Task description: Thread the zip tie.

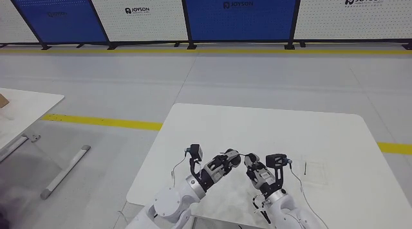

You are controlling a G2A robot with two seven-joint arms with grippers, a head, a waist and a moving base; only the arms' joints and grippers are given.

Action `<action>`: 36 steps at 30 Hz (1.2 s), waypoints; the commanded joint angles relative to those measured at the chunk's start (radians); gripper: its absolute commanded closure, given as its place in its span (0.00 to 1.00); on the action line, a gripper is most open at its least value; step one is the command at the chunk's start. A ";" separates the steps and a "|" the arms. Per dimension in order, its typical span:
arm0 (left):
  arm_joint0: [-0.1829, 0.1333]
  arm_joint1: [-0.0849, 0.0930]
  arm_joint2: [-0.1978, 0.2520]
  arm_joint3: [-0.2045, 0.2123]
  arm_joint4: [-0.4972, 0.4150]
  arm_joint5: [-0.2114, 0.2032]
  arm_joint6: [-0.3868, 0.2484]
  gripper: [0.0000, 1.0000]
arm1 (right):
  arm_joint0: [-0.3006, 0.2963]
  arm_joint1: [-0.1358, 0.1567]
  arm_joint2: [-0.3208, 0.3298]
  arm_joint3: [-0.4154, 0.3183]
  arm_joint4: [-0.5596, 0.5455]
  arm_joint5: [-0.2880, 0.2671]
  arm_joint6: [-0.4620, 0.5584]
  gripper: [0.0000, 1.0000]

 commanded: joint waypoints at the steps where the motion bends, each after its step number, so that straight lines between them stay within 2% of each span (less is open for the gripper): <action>1: 0.011 0.002 -0.003 -0.011 0.004 -0.006 -0.007 1.00 | 0.000 0.000 0.000 -0.001 0.001 -0.001 0.000 1.00; 6: 0.033 0.007 -0.009 -0.029 0.015 -0.030 -0.035 1.00 | -0.003 0.001 0.000 -0.001 0.001 -0.005 -0.002 1.00; 18: 0.078 0.017 -0.023 -0.077 0.031 -0.059 -0.055 1.00 | -0.009 0.002 -0.001 -0.006 -0.008 -0.008 -0.002 1.00; 23: 0.087 0.019 -0.025 -0.086 0.038 -0.062 -0.053 1.00 | -0.008 0.003 -0.002 -0.007 -0.007 -0.015 0.000 1.00; 24: 0.086 0.019 -0.025 -0.084 0.036 -0.058 -0.044 1.00 | -0.009 0.003 -0.001 -0.007 -0.003 -0.019 -0.001 0.80; 25: 0.081 0.018 -0.023 -0.083 0.033 -0.048 -0.031 1.00 | -0.010 0.003 0.002 -0.008 0.004 -0.020 -0.004 0.02; 30: 0.057 0.014 -0.012 -0.068 0.017 -0.027 0.012 1.00 | -0.027 0.007 0.017 -0.022 0.008 -0.053 -0.046 0.00; 36: 0.025 0.009 -0.011 -0.047 -0.043 0.005 0.048 1.00 | -0.057 0.013 0.043 -0.042 0.015 -0.076 -0.077 0.00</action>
